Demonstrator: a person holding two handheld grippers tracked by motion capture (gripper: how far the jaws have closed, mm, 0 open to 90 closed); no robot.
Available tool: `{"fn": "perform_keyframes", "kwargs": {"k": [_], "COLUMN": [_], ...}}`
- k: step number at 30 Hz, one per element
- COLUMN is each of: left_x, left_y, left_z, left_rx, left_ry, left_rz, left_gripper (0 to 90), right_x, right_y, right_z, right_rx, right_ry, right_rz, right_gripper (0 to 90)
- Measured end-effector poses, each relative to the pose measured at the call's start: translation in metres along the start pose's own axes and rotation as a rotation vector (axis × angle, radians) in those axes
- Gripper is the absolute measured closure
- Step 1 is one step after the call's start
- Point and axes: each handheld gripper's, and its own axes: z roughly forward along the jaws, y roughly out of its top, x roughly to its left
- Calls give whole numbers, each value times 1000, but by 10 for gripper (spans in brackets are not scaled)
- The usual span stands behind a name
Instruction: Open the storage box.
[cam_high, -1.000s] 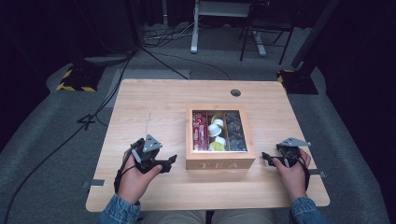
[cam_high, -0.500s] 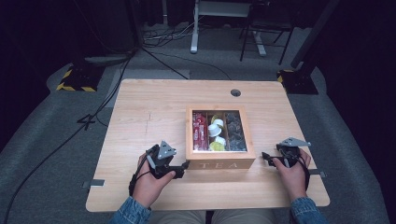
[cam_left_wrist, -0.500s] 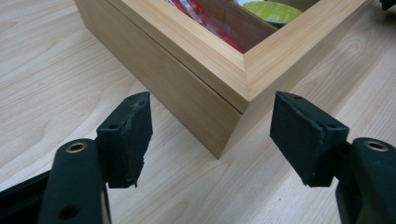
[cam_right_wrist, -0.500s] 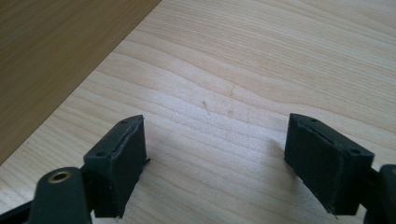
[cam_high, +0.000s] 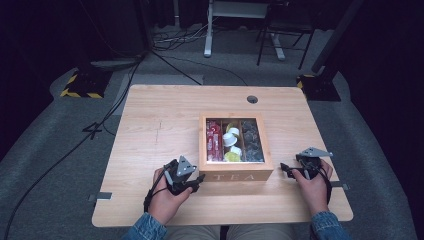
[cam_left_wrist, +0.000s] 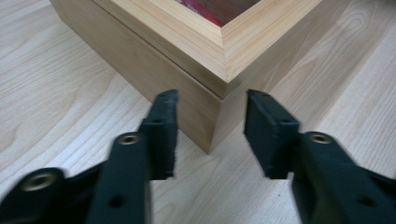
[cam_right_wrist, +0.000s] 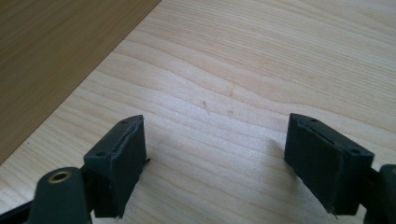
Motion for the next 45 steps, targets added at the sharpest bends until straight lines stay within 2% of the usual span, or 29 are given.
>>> {"fn": "perform_keyframes", "kwargs": {"k": [1,3,5,7,13,15,17,19,21,23,24,25,26,27,28,29,31,32,33,34,35,38,39,45], "left_x": [1,0,-1,-1,-2,-2,-2,-2,-1,-1,-1,-1,-1,0,0,0,1,1,1,1,3,3,4,4], "left_y": [0,1,2,2,2,3,3,4,4,4,4,5,5,5,5,5,6,6,6,6,10,12,12,9], "left_z": [-2,-4,-5,-6,-7,-7,-8,-9,-9,-9,-9,-9,-9,-10,-10,-11,-12,-12,-15,-15,-22,-26,-27,-22], "left_rx": [-8,-18,-9,-6,-4,-8,-11,-14,-14,-10,-10,-10,-10,-17,-17,-18,-10,-10,-46,-46,-136,-131,-122,-88], "left_ry": [-13,-19,-14,-8,-5,-8,-7,-9,-16,-23,-23,-21,-21,-21,-21,-30,-37,-37,-40,-40,-30,-9,0,-19], "left_rz": [1,3,17,29,29,23,23,26,26,23,23,25,25,23,23,14,6,6,-4,-4,3,21,18,18], "left_gripper": [655,675,736,745,766,773,780,790,795,795,795,795,795,795,794,793,792,788,760,797,810,794,790,768], "right_x": [0,0,0,0,0,0,0,4,11,20,20,29,29,38,38,48,56,56,62,62,67,71,73,73], "right_y": [0,0,0,0,0,-1,-1,2,8,15,15,21,21,28,28,33,36,36,36,36,36,36,36,35], "right_z": [0,0,0,0,0,-1,-6,-16,-26,-35,-35,-42,-42,-52,-52,-60,-63,-63,-62,-62,-59,-55,-55,-55], "right_rx": [0,0,0,0,0,-2,-8,-25,-40,-53,-53,-47,-47,-47,-47,-18,8,8,17,17,14,6,3,-13], "right_ry": [0,0,0,0,1,30,67,65,76,111,111,150,150,215,215,228,249,249,294,294,315,337,301,293], "right_rz": [0,0,0,0,-1,-13,8,4,-26,-56,-56,-85,-85,-141,-141,-201,-243,-243,-251,-251,-255,-259,-272,-269], "right_gripper": [207,207,207,207,207,215,239,239,258,264,264,394,394,469,469,491,555,555,592,592,636,657,687,732]}}
